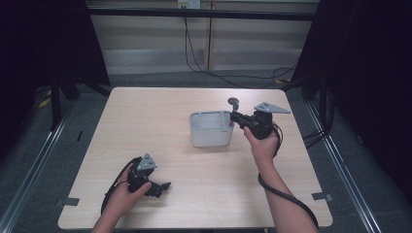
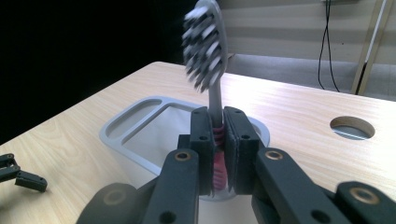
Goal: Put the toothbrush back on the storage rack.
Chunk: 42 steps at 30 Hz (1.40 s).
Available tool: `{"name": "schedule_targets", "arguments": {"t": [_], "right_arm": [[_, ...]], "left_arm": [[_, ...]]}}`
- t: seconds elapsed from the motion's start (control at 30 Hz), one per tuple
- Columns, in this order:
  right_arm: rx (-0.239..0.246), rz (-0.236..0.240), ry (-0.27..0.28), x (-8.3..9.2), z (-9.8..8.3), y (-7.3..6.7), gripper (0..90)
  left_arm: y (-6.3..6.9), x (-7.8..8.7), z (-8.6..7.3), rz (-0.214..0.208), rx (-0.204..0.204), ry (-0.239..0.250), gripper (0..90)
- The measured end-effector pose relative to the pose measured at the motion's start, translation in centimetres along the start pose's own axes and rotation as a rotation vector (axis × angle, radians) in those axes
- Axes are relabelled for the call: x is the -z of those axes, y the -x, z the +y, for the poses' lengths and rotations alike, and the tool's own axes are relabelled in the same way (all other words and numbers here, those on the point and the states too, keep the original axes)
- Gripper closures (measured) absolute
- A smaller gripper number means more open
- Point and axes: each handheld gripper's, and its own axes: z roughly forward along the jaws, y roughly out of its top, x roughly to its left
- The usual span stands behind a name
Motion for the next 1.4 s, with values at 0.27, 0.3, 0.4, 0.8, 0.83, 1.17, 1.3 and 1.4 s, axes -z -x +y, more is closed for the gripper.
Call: {"name": "schedule_targets", "arguments": {"t": [0.27,0.3,0.4,0.8,0.83,1.17,1.3,1.4], "right_arm": [[0.006,0.01,-0.009,-0.2,-0.25,-0.16,83.1],[0.007,0.011,-0.011,-0.21,-0.25,-0.16,83.1],[0.01,0.009,-0.015,-0.21,-0.25,-0.16,83.0],[0.018,0.009,-0.024,-0.4,-0.29,-0.28,82.5],[0.019,0.009,-0.023,-0.39,-0.28,-0.29,82.4],[0.028,0.006,-0.032,-0.45,-0.41,-0.35,81.7],[0.031,0.004,-0.033,-0.41,-0.38,-0.38,80.6],[0.031,-0.002,-0.033,-0.36,-0.43,-0.35,79.1]], "left_arm": [[-0.02,0.01,0.0,-0.004,0.0,-0.001,0.0],[0.0,0.01,0.0,-0.001,0.001,0.001,0.0],[0.0,0.0,0.0,0.0,0.0,0.0,0.0],[-0.03,0.02,0.01,-0.007,0.0,-0.002,0.0],[-0.03,0.03,0.01,-0.007,0.0,-0.002,0.0],[-0.01,0.03,0.0,-0.007,-0.001,-0.001,0.0],[-0.02,0.03,0.0,-0.006,-0.002,-0.002,0.0],[-0.01,0.04,0.0,-0.007,-0.002,-0.002,0.0]]}}
